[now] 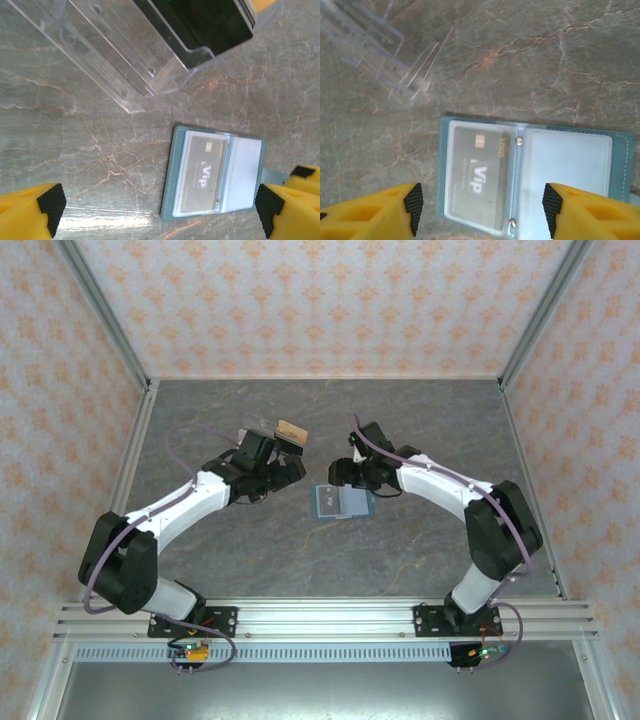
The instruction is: Take the credit cards out of the card holder
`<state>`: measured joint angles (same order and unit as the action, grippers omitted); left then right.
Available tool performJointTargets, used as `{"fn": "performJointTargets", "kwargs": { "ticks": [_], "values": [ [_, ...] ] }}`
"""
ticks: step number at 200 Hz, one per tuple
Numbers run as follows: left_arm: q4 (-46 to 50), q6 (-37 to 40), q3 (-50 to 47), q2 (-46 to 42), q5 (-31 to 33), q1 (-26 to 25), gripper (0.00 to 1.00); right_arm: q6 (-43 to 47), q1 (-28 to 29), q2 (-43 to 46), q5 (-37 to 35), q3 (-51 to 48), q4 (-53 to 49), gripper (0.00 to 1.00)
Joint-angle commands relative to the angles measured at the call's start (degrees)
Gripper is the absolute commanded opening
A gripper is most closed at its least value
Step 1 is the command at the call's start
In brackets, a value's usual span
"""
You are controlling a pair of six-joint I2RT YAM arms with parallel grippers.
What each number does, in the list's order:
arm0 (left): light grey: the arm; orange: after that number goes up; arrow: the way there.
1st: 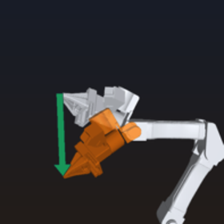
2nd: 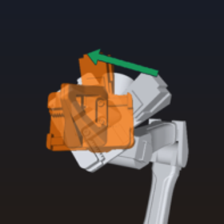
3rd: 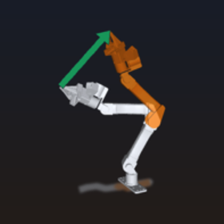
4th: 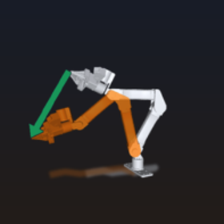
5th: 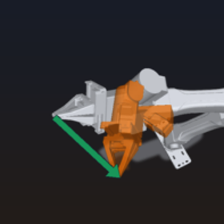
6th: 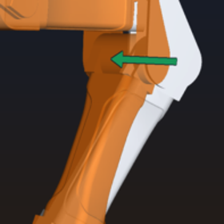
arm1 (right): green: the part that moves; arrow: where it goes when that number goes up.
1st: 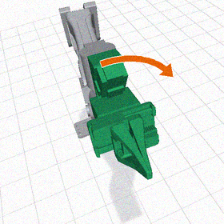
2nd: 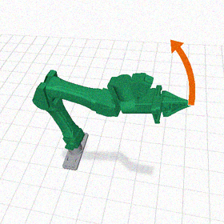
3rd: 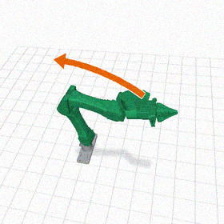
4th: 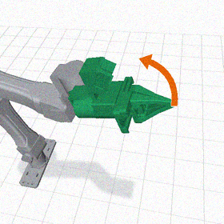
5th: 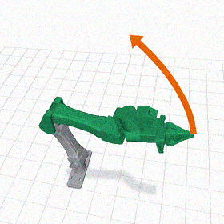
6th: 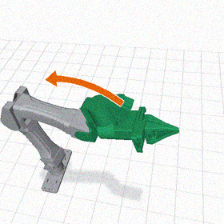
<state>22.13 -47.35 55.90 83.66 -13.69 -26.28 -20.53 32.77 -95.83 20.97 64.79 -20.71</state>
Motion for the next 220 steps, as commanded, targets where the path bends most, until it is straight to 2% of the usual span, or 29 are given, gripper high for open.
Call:
{"fn": "performJointTargets", "kwargs": {
  "ticks": [1, 60, 84, 149, 198, 220],
  "values": [
    [-0.79, -2.23, 1.36, 1.70, 2.10, -2.22, 1.00, -3.05, -1.20, -1.63, -0.65, -1.80, 3.04, 0.64],
    [-3.43, -5.37, 5.26, 9.61, -0.41, -7.19, 0.90, -3.69, -2.47, -6.42, -0.05, -1.39, 1.05, 0.58],
    [-2.78, -6.20, 7.80, 12.84, 0.12, -8.76, 0.82, -3.86, -2.73, -7.40, -0.58, -1.47, 0.54, 0.58],
    [-4.06, -7.19, 11.24, 20.52, -2.52, -9.82, 0.49, -3.50, -3.24, -8.95, -1.06, -1.69, -1.17, 0.54],
    [-3.65, -6.64, 11.47, 22.35, -2.81, -9.93, 0.44, -3.31, -3.33, -9.91, -1.12, -1.34, -1.96, 0.54],
    [-3.90, -6.72, 11.96, 23.51, -3.91, -9.99, 0.39, -2.82, -3.33, -10.08, -1.27, -1.07, -2.41, 0.52]
  ]
}}
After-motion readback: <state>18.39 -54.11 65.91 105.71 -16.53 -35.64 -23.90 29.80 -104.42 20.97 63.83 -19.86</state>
